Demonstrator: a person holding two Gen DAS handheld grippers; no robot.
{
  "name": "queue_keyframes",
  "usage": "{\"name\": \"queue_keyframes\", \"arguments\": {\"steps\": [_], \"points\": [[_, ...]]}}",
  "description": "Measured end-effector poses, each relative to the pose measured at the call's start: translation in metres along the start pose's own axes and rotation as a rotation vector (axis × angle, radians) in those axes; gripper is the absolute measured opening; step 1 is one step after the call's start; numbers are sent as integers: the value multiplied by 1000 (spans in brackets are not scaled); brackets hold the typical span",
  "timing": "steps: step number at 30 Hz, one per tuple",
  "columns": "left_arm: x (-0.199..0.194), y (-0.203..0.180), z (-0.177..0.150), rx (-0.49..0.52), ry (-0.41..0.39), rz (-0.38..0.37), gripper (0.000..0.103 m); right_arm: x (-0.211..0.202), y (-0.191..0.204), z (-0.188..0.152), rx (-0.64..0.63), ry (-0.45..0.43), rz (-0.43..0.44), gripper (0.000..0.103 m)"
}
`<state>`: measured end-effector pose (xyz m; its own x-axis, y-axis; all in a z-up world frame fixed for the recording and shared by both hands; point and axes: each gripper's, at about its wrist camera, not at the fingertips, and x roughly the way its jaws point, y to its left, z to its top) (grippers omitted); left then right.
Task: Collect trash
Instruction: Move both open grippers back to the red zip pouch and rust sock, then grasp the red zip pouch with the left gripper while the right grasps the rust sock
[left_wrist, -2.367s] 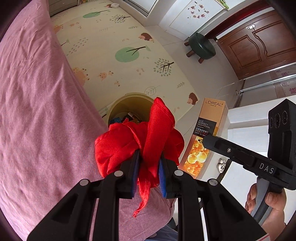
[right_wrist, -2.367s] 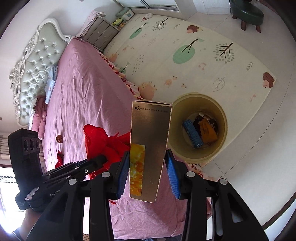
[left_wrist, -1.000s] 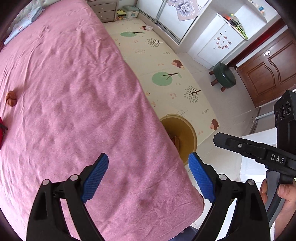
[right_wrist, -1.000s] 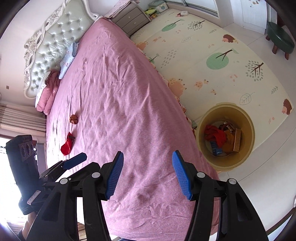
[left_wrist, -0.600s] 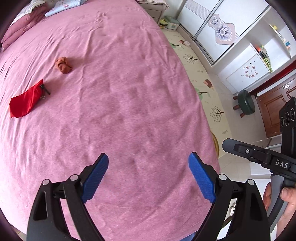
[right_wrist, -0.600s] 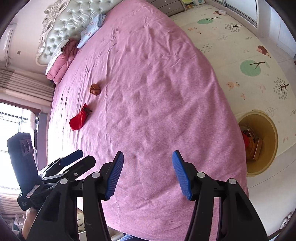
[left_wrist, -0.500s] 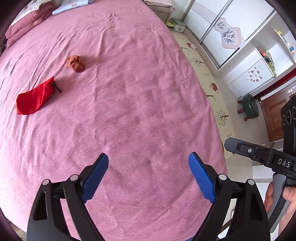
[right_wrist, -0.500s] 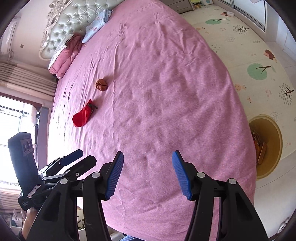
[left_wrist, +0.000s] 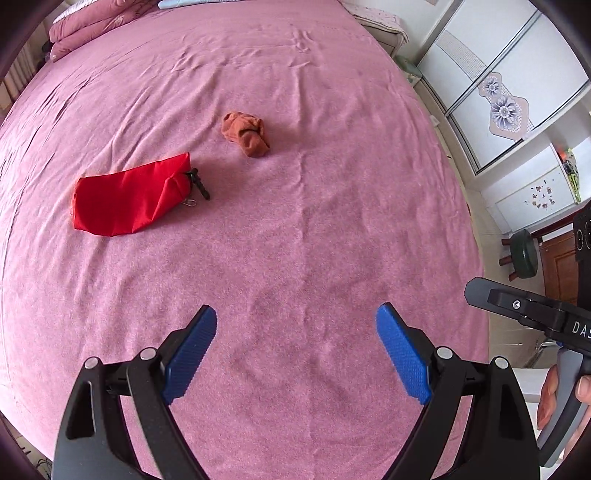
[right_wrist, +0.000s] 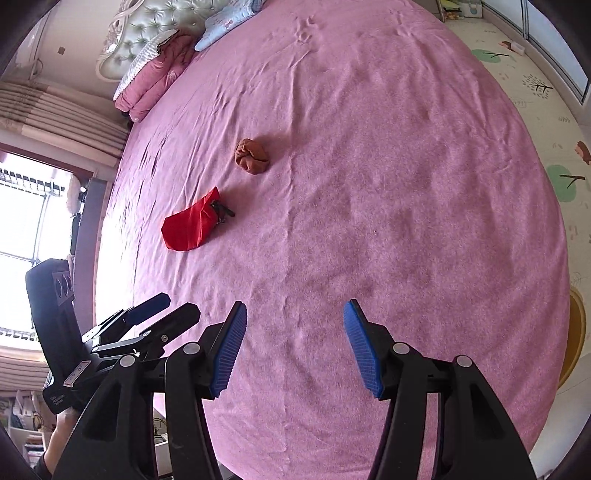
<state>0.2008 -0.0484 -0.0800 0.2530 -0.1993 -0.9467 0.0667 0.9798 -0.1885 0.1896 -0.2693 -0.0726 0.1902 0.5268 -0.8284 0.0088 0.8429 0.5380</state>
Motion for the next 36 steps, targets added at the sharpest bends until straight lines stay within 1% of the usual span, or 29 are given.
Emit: {"name": "queue_keyframes", "arguments": {"steps": [5, 9, 15, 17, 19, 24, 25, 26, 28, 29, 31, 34, 36], "points": [[25, 23, 29, -14, 13, 11, 88, 33, 13, 32, -14, 29, 6, 55], [44, 44, 52, -49, 27, 14, 88, 64, 21, 57, -31, 63, 6, 55], [71, 75, 86, -71, 30, 50, 88, 103, 34, 97, -51, 88, 13, 55], [81, 86, 95, -87, 42, 52, 88, 114, 36, 108, -54, 91, 13, 55], [91, 92, 103, -86, 49, 53, 88, 125, 37, 119, -54, 93, 10, 55], [121, 107, 115, -88, 73, 87, 87, 148, 39, 141, -53, 102, 10, 55], [127, 110, 117, -94, 79, 90, 82, 152, 39, 145, -50, 103, 12, 55], [132, 113, 118, -105, 90, 87, 70, 155, 40, 148, -50, 105, 16, 55], [142, 121, 119, -132, 116, 86, 57, 162, 44, 154, -57, 104, 20, 55], [145, 125, 119, -147, 119, 86, 53, 165, 47, 158, -62, 104, 24, 55], [148, 131, 120, -174, 115, 79, 48, 172, 52, 164, -73, 104, 24, 55], [148, 137, 120, -181, 100, 75, 34, 182, 60, 172, -93, 105, 16, 55], [144, 144, 119, -192, 90, 62, 31, 190, 65, 176, -104, 111, 10, 55]]}}
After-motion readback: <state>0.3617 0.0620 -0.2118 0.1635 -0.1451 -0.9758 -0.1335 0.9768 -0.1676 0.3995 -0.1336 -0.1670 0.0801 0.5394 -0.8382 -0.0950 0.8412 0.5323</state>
